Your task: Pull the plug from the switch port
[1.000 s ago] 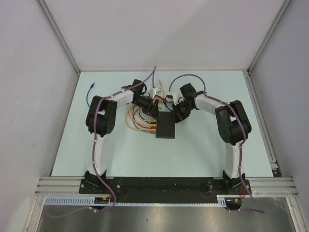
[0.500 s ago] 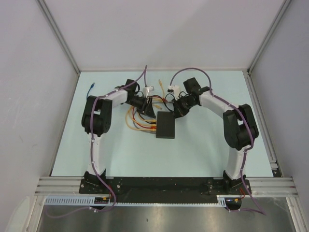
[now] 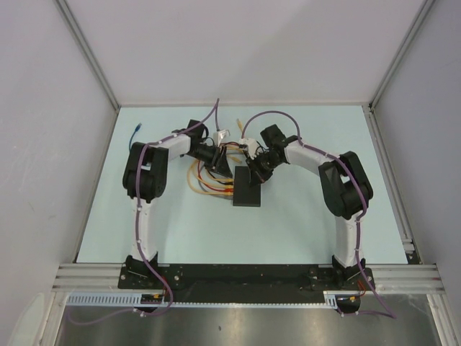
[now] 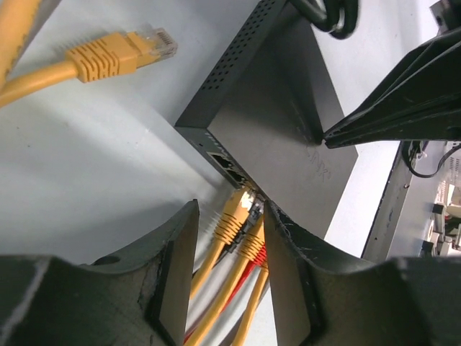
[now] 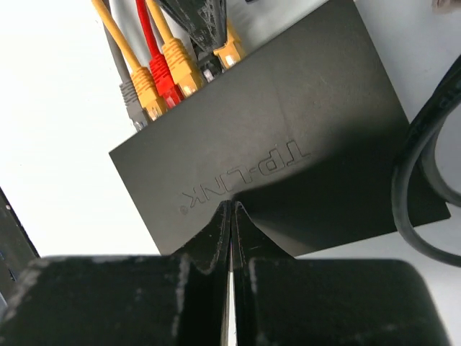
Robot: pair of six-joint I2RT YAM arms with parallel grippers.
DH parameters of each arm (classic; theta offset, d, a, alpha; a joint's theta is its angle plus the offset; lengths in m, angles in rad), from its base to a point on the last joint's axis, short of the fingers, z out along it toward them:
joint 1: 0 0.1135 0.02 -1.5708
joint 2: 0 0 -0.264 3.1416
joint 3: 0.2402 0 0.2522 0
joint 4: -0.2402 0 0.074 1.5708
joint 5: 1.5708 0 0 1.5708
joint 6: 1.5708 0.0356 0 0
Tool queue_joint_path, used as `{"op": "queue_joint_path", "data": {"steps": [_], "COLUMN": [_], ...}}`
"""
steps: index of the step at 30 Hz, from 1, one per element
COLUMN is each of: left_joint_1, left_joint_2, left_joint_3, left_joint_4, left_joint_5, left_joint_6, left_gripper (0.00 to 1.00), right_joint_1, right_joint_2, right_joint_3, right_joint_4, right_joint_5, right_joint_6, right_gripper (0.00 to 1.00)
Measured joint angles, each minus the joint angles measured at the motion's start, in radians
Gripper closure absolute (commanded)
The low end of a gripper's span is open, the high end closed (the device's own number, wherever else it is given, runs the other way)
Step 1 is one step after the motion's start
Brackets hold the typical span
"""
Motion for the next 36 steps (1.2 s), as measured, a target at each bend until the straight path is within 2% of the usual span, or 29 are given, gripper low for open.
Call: {"op": "queue_joint_path", "data": {"steps": [22,36], "left_joint_1": [-0.01,-0.009], "left_joint_2": [0.07,0.127], "left_joint_3": [0.043,0.114], "left_joint_4": [-0.052,-0.125], "left_joint_5": [0.078,0.114], "left_joint_6": [-0.003,0.042], "left_gripper": [0.62,0.76], "right_joint_1": [0.0,0.007], "right_joint_2": [0.004,0.005], "right_joint_3": [0.004,0.007], "right_joint_4": [0.016,0.026], "right_joint_5": [0.013,0.027], "right_joint_6": [0.008,0.007], "right_gripper": [1.0,1.0]}}
